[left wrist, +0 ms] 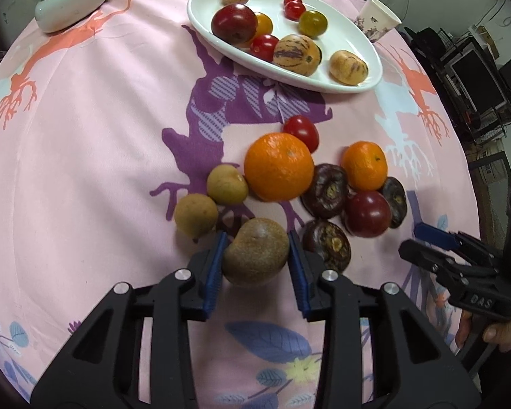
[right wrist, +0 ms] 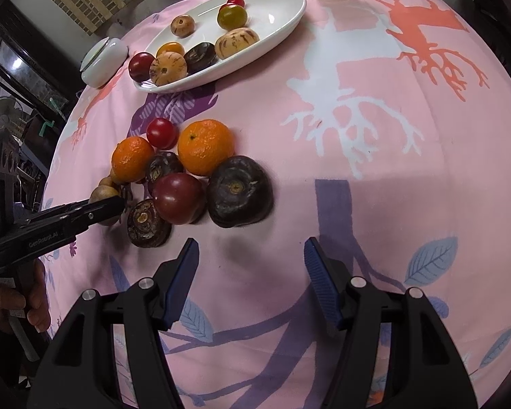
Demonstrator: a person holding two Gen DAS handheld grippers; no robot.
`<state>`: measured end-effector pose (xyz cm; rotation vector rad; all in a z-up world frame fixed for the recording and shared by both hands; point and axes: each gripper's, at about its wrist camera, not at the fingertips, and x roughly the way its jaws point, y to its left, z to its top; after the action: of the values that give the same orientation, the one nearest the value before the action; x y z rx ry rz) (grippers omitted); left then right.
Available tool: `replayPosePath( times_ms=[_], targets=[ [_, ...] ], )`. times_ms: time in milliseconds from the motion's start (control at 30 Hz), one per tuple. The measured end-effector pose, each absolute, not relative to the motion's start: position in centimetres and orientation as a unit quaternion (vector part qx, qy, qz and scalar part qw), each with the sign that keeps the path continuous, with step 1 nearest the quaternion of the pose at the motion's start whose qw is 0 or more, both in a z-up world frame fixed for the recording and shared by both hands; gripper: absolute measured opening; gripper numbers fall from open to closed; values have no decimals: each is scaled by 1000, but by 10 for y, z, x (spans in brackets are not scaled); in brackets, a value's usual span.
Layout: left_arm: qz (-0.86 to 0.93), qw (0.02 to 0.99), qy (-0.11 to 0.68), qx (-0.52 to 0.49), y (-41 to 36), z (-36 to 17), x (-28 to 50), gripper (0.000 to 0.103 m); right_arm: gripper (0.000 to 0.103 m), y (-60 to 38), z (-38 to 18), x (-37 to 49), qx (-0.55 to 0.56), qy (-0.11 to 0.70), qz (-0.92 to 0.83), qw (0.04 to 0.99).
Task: Organize fruits
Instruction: 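Grasp the brown round fruit with left tool while right tool grasps a dark purple fruit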
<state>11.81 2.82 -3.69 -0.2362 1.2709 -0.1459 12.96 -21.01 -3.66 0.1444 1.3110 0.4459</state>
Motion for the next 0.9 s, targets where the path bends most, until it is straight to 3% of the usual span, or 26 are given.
replayPosePath(
  times_ms=[333,400,433,900],
  targets=[
    [-67,784,607,-110,29,-49,107,36,64,-178,-42,149,-22,577,214,788],
    [-68,784,606,-111,30,-50,106,36,56,-174,-43,154,-41,574,218,788],
    [-69,785,606,-112,31,-50,106,36,45,-172,-43,154,-43,571,229,787],
    [-58,786,604,-116,31,-48,104,36,45,-191,-38,135,-13,588,219,778]
  ],
)
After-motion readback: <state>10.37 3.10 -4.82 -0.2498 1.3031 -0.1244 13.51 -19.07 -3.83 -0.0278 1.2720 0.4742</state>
